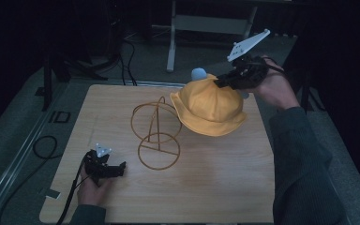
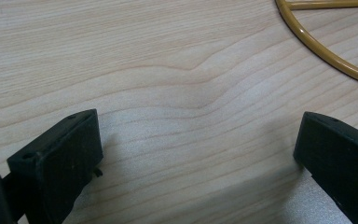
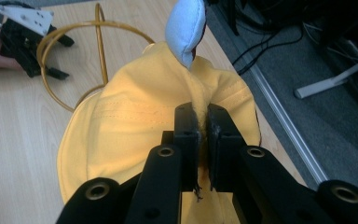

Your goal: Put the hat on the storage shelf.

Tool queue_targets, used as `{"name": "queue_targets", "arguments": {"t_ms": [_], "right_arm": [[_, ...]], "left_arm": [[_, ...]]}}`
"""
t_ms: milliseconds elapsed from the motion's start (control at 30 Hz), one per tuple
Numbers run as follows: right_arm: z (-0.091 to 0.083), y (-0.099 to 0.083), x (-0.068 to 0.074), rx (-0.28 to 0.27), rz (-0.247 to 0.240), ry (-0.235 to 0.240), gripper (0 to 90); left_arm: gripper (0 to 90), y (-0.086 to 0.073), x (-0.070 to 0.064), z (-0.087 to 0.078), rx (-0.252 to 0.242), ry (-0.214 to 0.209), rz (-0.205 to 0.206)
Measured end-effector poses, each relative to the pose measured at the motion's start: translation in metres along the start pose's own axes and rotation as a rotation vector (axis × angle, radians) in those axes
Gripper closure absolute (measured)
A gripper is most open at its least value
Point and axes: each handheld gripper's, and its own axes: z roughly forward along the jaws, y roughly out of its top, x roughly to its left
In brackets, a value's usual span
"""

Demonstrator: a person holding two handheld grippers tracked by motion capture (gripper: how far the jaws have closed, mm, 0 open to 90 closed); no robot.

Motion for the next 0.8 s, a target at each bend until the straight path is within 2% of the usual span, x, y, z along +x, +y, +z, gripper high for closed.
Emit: {"name": "queue_targets", "arguments": {"t_ms": [433,800], "right_arm": [[0.000,0.018,0.004,-0.065,-0.004,0.017,84.0],[0.010,0.034,0.011,-0.098,-0.016,0.044,84.0]], "left_arm": [[0.8,0.000,0.000,0.000,0.000,0.000,0.001],[0.8,0.000,0.000,0.000,0.002,0.000,0.003]]}}
